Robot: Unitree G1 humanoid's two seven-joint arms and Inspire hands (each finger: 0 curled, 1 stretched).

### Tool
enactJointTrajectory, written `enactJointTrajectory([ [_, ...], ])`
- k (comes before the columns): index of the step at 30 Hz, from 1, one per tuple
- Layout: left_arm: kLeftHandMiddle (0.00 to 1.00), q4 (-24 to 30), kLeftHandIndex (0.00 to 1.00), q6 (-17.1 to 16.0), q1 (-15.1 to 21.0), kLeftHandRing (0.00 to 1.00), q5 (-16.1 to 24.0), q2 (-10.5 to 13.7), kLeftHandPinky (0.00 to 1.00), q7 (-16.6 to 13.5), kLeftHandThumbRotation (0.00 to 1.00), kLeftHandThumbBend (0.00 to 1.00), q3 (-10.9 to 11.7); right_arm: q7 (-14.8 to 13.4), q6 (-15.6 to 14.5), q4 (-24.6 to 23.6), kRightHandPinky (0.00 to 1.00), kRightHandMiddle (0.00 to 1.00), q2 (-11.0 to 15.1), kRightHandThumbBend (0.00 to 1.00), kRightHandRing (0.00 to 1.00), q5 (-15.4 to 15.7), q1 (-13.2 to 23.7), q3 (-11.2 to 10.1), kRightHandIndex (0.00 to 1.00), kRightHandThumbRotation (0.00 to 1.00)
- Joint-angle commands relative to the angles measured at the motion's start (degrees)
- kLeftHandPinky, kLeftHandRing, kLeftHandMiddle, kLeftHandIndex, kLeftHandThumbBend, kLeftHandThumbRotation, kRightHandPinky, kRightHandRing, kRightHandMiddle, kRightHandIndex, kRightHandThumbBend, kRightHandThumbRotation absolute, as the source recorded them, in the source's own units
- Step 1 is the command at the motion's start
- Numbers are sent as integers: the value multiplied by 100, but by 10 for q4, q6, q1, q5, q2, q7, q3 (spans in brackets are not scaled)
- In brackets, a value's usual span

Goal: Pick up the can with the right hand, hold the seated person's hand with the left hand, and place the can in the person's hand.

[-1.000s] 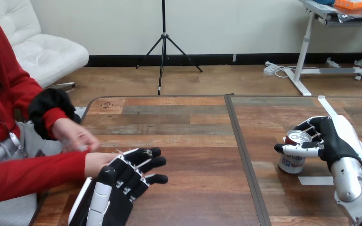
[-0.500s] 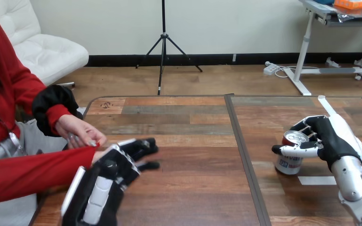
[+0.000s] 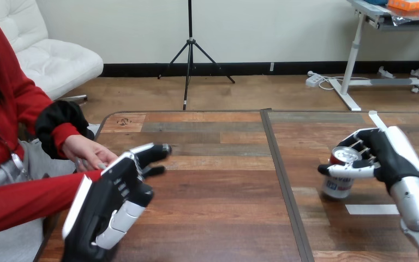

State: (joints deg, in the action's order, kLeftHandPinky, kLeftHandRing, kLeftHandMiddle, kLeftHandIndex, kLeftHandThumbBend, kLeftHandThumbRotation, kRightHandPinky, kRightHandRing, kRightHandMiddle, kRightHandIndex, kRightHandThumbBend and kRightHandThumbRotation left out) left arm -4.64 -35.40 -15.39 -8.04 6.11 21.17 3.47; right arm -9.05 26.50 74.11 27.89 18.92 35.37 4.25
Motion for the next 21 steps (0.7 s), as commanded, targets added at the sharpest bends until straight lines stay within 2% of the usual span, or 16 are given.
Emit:
enactJointTrajectory([
  [1, 89, 20, 86, -47, 49, 91, 53, 23, 86, -32, 86, 100, 25, 2, 20, -35, 32, 41, 28, 79, 37, -15, 34, -15, 45, 0],
  [16, 90, 69, 84, -8, 67, 92, 91, 54, 88, -70, 85, 100, 33, -5, 23, -33, 35, 43, 35, 80, 39, -14, 35, -10, 46, 0],
  [21, 91, 80, 84, 8, 74, 93, 127, 66, 88, -87, 86, 100, 40, -6, 21, -30, 35, 43, 32, 80, 39, -15, 34, -10, 46, 0],
])
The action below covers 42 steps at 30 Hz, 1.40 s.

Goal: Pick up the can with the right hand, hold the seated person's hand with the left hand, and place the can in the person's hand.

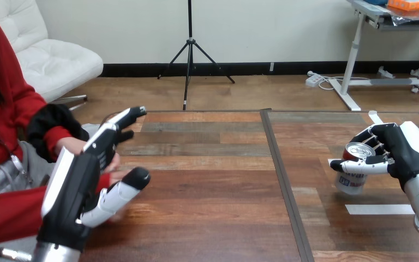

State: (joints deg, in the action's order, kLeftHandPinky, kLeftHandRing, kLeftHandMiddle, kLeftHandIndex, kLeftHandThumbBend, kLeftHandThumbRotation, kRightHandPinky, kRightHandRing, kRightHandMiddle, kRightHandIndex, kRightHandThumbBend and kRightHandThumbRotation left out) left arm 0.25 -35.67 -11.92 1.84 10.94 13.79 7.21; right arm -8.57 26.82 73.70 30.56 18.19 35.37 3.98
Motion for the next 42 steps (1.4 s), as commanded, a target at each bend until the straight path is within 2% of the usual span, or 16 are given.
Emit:
enactJointTrajectory([
  [1, 91, 32, 84, 12, 40, 93, 34, 19, 88, -16, 86, 100, 3, -11, 17, -26, 35, 43, 5, 80, 39, -8, 34, -7, 46, 0],
  [8, 94, 27, 88, 14, 56, 96, 64, 40, 90, -24, 88, 100, 10, -13, 13, -23, 34, 42, 3, 81, 39, -5, 36, -5, 45, 0],
  [16, 98, 25, 95, 20, 76, 99, 94, 66, 98, -29, 88, 100, 14, -15, 11, -21, 33, 41, 2, 81, 37, -1, 36, -2, 45, 0],
  [26, 100, 47, 100, 59, 93, 100, 157, 96, 100, -45, 86, 100, 17, -15, 5, -23, 32, 41, 2, 81, 37, 1, 38, 1, 46, 0],
  [32, 100, 57, 100, 77, 98, 100, 194, 113, 100, -54, 78, 100, 16, -14, 5, -24, 35, 43, 3, 80, 40, 2, 39, 1, 46, 0],
  [36, 97, 58, 96, 78, 102, 97, 210, 123, 98, -59, 72, 100, 12, -14, 5, -25, 36, 44, 3, 80, 41, 2, 38, 2, 46, 0],
  [42, 89, 61, 85, 79, 105, 90, 227, 139, 82, -55, 62, 100, 5, -10, 5, -25, 37, 44, 4, 80, 41, 1, 38, 1, 46, 0],
])
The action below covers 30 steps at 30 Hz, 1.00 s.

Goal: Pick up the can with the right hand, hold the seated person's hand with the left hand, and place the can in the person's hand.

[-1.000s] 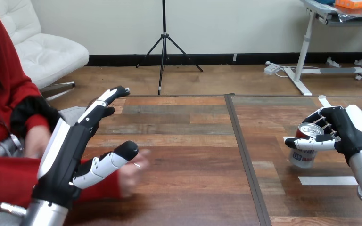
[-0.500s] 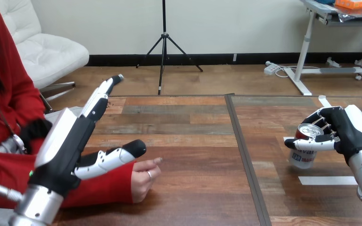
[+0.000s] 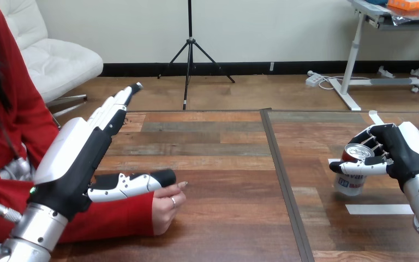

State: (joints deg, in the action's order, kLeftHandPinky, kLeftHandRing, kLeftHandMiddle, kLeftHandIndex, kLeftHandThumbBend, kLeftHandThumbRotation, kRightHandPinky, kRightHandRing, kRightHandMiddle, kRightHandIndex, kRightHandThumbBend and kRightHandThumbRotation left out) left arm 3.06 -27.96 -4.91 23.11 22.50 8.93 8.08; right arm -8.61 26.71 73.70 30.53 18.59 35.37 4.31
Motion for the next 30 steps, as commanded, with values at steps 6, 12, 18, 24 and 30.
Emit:
enactJointTrajectory([
  [6, 85, 44, 80, 20, 36, 87, 29, 36, 75, 9, 58, 100, -13, -9, 6, -24, 37, 44, 6, 80, 41, -2, 39, -2, 46, 0],
  [12, 82, 50, 76, 34, 41, 83, 42, 48, 69, 27, 53, 100, -24, -7, 2, -25, 37, 44, 6, 80, 41, -2, 39, -2, 46, 0],
  [18, 80, 55, 73, 57, 48, 78, 56, 64, 65, 58, 45, 100, -39, -5, 0, -25, 38, 45, 6, 81, 42, -3, 40, -2, 46, 0],
  [24, 79, 62, 72, 83, 55, 76, 65, 79, 64, 91, 36, 100, -54, -5, -2, -25, 37, 44, 6, 81, 41, -2, 41, -1, 46, 0],
  [30, 79, 77, 73, 121, 62, 76, 67, 92, 65, 133, 29, 100, -67, -2, -4, -27, 36, 45, 6, 81, 41, -3, 42, -2, 46, 0],
])
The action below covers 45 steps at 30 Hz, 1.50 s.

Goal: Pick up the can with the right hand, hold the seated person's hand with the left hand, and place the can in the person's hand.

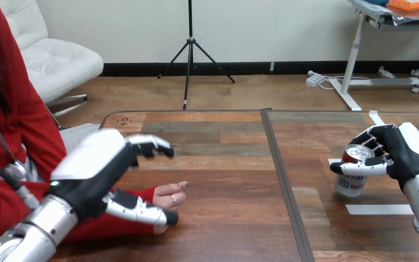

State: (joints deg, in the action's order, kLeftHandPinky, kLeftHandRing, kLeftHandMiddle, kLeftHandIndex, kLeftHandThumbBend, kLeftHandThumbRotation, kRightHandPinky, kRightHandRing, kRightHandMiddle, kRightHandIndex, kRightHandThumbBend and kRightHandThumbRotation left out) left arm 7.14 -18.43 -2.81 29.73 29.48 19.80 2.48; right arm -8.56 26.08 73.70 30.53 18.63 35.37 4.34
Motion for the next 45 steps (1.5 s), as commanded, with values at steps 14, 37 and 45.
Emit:
enactJointTrajectory([
  [14, 80, 47, 75, 76, 56, 77, 14, 42, 68, 68, 25, 100, -30, -4, -1, -29, 36, 44, 9, 80, 41, 1, 44, 1, 45, 0],
  [37, 80, 31, 76, 103, 57, 77, 54, 48, 70, 46, 19, 97, -40, -1, -4, -28, 35, 43, 9, 80, 40, -1, 43, -3, 46, 0],
  [45, 80, 21, 76, 103, 56, 77, 79, 49, 71, 26, 18, 97, -43, 2, -3, -30, 36, 44, 10, 80, 41, -1, 41, -3, 46, 0],
])
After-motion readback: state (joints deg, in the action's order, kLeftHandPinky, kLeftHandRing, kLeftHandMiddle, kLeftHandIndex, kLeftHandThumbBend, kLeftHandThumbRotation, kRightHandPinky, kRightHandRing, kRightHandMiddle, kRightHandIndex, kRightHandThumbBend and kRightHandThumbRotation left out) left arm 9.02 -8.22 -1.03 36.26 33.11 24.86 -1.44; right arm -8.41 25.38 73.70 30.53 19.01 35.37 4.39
